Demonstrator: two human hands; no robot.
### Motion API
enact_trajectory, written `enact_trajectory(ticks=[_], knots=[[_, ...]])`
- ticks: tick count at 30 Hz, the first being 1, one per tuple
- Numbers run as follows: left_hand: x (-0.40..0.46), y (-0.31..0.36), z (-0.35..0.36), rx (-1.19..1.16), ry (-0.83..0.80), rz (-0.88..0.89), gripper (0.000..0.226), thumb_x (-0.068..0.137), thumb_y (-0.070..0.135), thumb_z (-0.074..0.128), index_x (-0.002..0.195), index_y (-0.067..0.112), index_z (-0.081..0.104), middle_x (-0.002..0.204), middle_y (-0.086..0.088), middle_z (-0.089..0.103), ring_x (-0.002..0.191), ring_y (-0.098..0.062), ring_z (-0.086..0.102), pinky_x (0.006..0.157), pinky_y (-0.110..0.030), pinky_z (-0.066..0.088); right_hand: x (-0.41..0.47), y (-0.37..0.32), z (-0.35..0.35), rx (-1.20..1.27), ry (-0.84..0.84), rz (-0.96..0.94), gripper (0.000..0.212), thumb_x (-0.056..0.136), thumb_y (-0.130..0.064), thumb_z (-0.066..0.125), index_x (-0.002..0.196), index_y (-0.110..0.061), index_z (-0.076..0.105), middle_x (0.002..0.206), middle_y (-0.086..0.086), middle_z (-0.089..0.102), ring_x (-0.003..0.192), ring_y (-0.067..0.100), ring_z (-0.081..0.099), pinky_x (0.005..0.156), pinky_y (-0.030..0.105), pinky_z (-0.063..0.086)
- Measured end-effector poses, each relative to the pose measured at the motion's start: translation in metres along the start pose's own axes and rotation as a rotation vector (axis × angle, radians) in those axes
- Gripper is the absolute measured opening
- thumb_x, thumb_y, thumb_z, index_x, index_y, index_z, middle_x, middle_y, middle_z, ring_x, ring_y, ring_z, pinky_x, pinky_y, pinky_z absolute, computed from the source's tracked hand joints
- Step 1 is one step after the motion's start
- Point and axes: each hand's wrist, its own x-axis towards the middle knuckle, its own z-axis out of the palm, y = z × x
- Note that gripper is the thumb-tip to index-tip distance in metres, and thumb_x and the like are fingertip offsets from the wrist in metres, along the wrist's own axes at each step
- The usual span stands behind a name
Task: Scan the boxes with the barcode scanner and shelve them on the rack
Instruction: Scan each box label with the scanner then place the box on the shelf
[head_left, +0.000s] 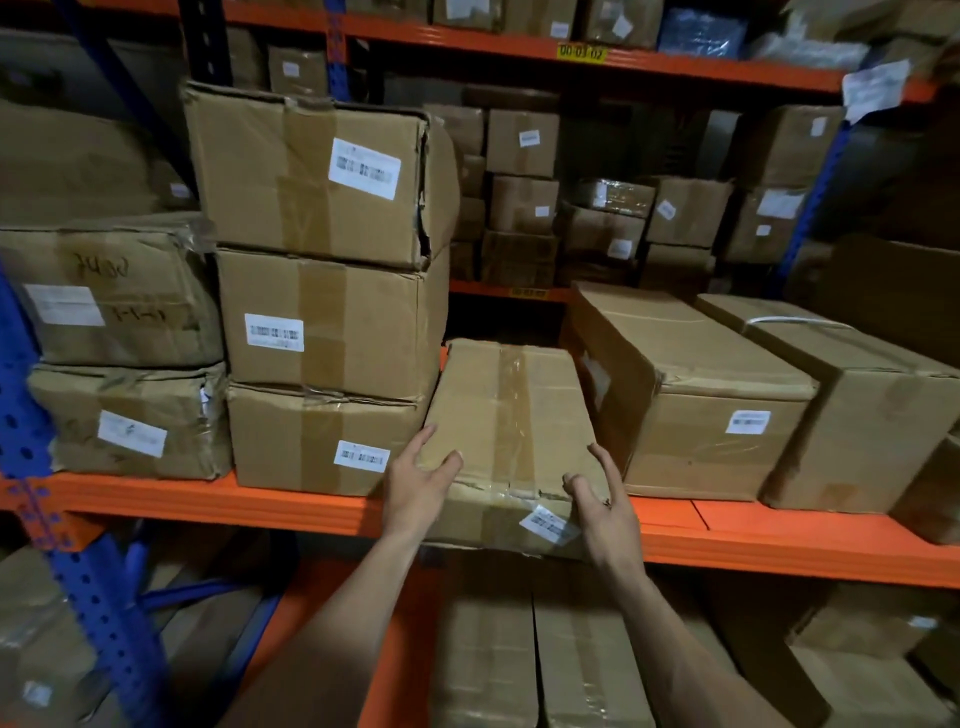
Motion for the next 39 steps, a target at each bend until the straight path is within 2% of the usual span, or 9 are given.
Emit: enact_trajectory(ticks=[3, 6, 11, 15, 19, 24, 28, 34, 39], knots=[[0.015, 0.004, 0.014, 0.06, 0.099, 0.034, 0.05, 0.083, 0.038, 0.072, 0.132, 0.035, 0.061, 0.051, -0.002, 0.05, 0.046, -0.019, 0.04, 0.053, -0.029, 0.037, 0.026, 0.006, 0.003, -0.014, -0.005, -0.011, 0.054, 0.093, -0.046, 0.063, 0.14, -0.062, 0.044, 0.122, 0.003, 0.068, 0.103, 0.019, 0.064, 0.084, 0.037, 0.052], [0.018, 0.015, 0.026, 0.209, 0.256, 0.041, 0.044, 0.084, 0.042, 0.068, 0.127, 0.034, 0.066, 0.067, -0.008, 0.069, 0.059, -0.015, 0.05, 0.063, -0.025, 0.035, 0.045, 0.01, 0.004, -0.007, -0.008, -0.017, 0.055, 0.095, -0.044, 0.063, 0.144, -0.057, 0.044, 0.128, 0.002, 0.064, 0.104, 0.014, 0.063, 0.078, 0.031, 0.05], [0.026, 0.028, 0.031, 0.596, 0.268, 0.041, 0.036, 0.092, 0.047, 0.048, 0.115, 0.033, 0.072, 0.096, -0.023, 0.069, 0.096, -0.042, 0.061, 0.08, -0.039, 0.049, 0.061, 0.007, 0.0, -0.064, -0.041, -0.029, 0.056, 0.097, -0.041, 0.06, 0.148, -0.053, 0.04, 0.106, 0.001, 0.071, 0.078, 0.011, 0.061, 0.064, 0.027, 0.047], [0.038, 0.035, 0.041, 0.795, 0.254, 0.012, 0.05, 0.096, 0.042, 0.037, 0.108, 0.011, 0.074, 0.104, -0.026, 0.067, 0.103, -0.043, 0.061, 0.083, -0.039, 0.048, 0.077, 0.005, -0.002, -0.127, -0.088, 0.002, 0.058, 0.093, -0.052, 0.057, 0.146, -0.06, 0.036, 0.114, 0.007, 0.071, 0.097, 0.024, 0.062, 0.082, 0.035, 0.046], [0.042, 0.031, 0.039, 0.836, 0.21, -0.013, 0.051, 0.097, 0.044, 0.036, 0.113, 0.011, 0.072, 0.109, -0.025, 0.066, 0.107, -0.042, 0.06, 0.085, -0.039, 0.046, 0.085, 0.011, -0.001, -0.162, -0.108, 0.027, 0.06, 0.086, -0.064, 0.053, 0.142, -0.069, 0.03, 0.13, 0.011, 0.065, 0.122, 0.035, 0.055, 0.107, 0.05, 0.043], [0.04, 0.015, 0.029, 0.825, 0.078, 0.088, 0.055, 0.094, 0.065, 0.038, 0.142, 0.04, 0.047, 0.112, -0.023, 0.067, 0.11, -0.044, 0.057, 0.086, -0.043, 0.047, 0.085, 0.011, -0.003, -0.175, -0.133, 0.021, 0.06, 0.092, -0.064, 0.054, 0.146, -0.066, 0.028, 0.138, 0.013, 0.062, 0.12, 0.031, 0.054, 0.106, 0.049, 0.04], [0.038, 0.005, 0.021, 0.876, 0.011, 0.171, 0.068, 0.09, 0.075, 0.029, 0.148, 0.04, 0.037, 0.12, -0.02, 0.066, 0.112, -0.044, 0.057, 0.087, -0.046, 0.049, 0.089, 0.005, -0.013, -0.34, -0.186, 0.017, 0.072, 0.084, -0.08, 0.051, 0.149, -0.067, 0.022, 0.148, 0.02, 0.055, 0.136, 0.042, 0.049, 0.112, 0.052, 0.039], [0.039, 0.018, 0.008, 1.114, -0.15, 0.172, 0.079, 0.089, 0.08, 0.014, 0.155, 0.036, 0.014, 0.129, -0.021, 0.06, 0.116, -0.044, 0.056, 0.086, -0.048, 0.046, 0.082, -0.015, -0.019, -0.634, -0.182, -0.001, 0.088, 0.088, -0.087, 0.037, 0.163, -0.046, 0.016, 0.171, 0.022, 0.013, 0.156, 0.042, 0.017, 0.123, 0.058, 0.022], [0.001, -0.005, -0.005, 1.23, 0.053, 0.459, 0.074, 0.097, 0.064, 0.031, 0.155, 0.018, 0.024, 0.096, -0.015, 0.07, 0.074, -0.036, 0.069, 0.057, -0.037, 0.045, 0.038, 0.008, -0.028, -0.657, -0.095, -0.063, 0.088, 0.094, -0.082, 0.029, 0.166, -0.035, 0.011, 0.171, 0.017, 0.018, 0.153, 0.04, 0.028, 0.123, 0.054, 0.027]])
